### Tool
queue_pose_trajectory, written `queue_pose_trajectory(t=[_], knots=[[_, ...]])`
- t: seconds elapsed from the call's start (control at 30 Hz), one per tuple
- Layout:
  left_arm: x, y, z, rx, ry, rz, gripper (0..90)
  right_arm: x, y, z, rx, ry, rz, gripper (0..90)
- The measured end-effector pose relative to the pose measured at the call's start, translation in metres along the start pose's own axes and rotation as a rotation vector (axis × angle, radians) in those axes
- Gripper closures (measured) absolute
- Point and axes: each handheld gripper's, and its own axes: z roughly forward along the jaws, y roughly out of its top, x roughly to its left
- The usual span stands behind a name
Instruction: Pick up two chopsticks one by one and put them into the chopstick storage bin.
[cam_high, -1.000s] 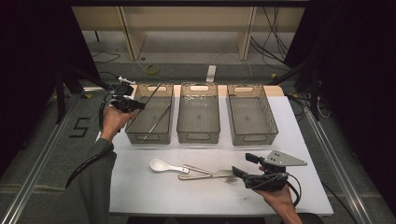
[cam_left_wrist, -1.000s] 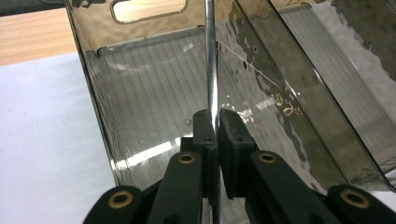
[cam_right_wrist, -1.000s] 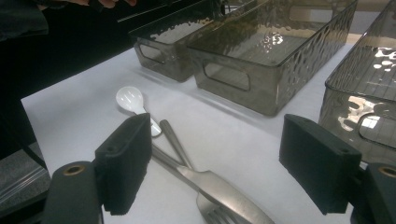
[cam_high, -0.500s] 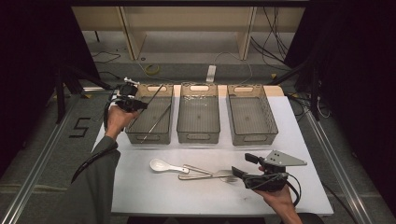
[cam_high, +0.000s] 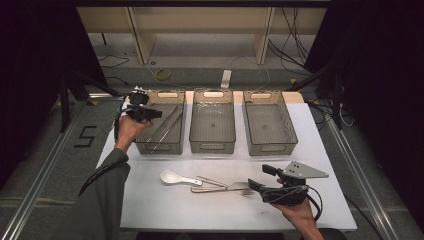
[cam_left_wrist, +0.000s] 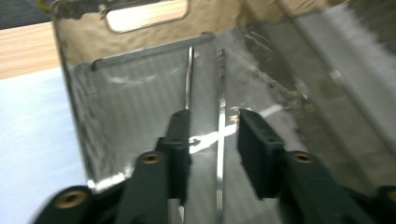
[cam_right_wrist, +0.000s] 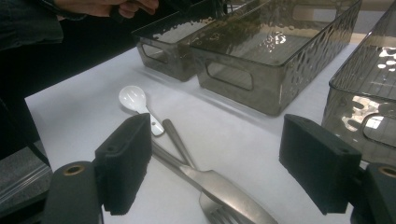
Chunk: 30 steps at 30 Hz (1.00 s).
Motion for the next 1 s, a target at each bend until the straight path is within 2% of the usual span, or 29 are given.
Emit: queue_pose_trajectory(t=[0.07,0.1,0.17,0.2,0.33,0.6,0.7,0.8,1.0], knots=[[-0.004,-0.001,-0.005,0.001,-0.050,0.006,53.8,0.000,0.000,0.000,0.001,-0.003,-0.001,26.4],[-0.007,-0.002,-0.009,0.017,-0.067,0.019,50.5,0.000,0.000,0.001,0.001,-0.004,-0.001,26.3],[-0.012,-0.004,-0.016,0.030,-0.092,0.016,43.3,0.000,0.000,0.000,0.002,-0.004,-0.005,26.3],[-0.015,-0.005,-0.019,0.029,-0.094,0.011,40.0,0.000,0.000,0.000,0.002,-0.003,-0.006,26.2],[-0.037,-0.010,-0.035,0.035,-0.086,0.084,32.1,0.001,0.000,0.001,0.007,-0.001,-0.007,26.1],[-0.074,-0.028,-0.050,0.019,-0.131,0.160,26.9,0.001,0.000,0.001,0.003,0.000,-0.005,26.1],[-0.084,-0.032,-0.052,0.041,-0.131,0.208,24.7,0.001,0.000,0.001,0.003,0.002,-0.008,26.1],[-0.089,-0.038,-0.053,0.050,-0.153,0.219,24.0,0.002,0.001,0.000,-0.002,0.004,-0.012,26.0],[-0.094,-0.050,-0.051,0.086,-0.154,0.254,22.1,0.002,0.001,0.001,0.003,0.008,-0.012,26.1]])
